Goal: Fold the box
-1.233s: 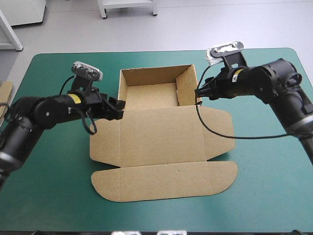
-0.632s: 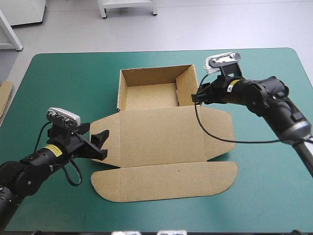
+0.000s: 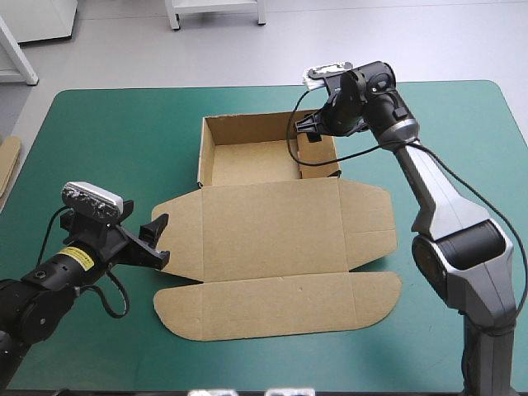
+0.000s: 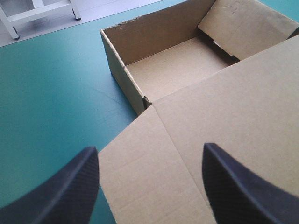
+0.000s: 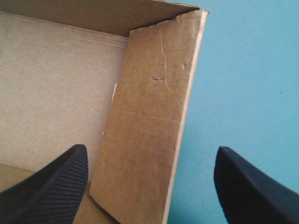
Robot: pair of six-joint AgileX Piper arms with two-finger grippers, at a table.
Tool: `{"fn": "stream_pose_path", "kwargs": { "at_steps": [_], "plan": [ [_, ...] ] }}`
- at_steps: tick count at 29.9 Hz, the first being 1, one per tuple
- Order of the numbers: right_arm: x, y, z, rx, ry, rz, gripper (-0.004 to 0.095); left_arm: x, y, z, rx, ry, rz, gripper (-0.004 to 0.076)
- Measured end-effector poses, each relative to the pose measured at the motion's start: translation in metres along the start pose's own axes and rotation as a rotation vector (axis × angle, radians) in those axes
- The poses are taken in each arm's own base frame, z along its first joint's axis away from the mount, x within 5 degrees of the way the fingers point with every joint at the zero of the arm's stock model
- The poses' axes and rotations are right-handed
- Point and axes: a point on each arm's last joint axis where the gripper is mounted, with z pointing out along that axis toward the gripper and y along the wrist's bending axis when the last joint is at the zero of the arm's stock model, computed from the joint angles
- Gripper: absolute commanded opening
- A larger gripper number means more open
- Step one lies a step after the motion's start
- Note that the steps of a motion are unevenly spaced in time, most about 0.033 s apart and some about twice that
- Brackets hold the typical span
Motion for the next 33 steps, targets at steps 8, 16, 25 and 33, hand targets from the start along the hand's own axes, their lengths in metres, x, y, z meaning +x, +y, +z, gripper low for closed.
{"fn": "stream_pose_path", "kwargs": {
  "at_steps": [8, 16, 25, 33],
  "plan": [
    [0.005, -0.002, 0.044, 0.033, 0.085, 0.004, 0.0696, 0.000, 0.001, 0.000, -0.009, 0.002, 0.005, 0.0462],
    [0.006, -0.016, 0.056, 0.051, 0.107, 0.038, 0.0653, 0.000, 0.001, 0.000, -0.011, 0.002, 0.003, 0.0462],
    [0.009, -0.016, 0.069, 0.020, 0.137, 0.062, 0.0648, 0.000, 0.001, 0.000, -0.011, 0.003, 0.003, 0.0462],
    [0.012, -0.015, 0.078, 0.006, 0.157, 0.069, 0.0245, 0.000, 0.001, 0.000, -0.011, 0.005, 0.002, 0.0461]
  ]
}}
